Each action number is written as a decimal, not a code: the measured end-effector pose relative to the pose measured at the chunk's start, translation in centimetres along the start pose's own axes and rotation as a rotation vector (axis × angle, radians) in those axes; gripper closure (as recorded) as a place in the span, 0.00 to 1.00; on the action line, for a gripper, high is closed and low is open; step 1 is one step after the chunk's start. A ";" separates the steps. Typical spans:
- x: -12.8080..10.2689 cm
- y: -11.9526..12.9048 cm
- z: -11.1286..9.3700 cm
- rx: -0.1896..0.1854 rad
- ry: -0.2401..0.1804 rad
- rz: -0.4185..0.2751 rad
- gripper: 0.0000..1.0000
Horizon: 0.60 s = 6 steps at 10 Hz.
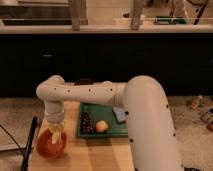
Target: Place banana in red bowl
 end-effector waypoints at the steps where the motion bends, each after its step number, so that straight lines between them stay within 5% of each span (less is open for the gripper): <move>1: -0.1 -0.3 0.2 -0.001 -0.005 -0.013 1.00; 5: -0.8 -1.8 1.2 -0.006 -0.031 -0.081 0.98; 6: -1.0 -2.1 1.3 -0.004 -0.036 -0.097 0.91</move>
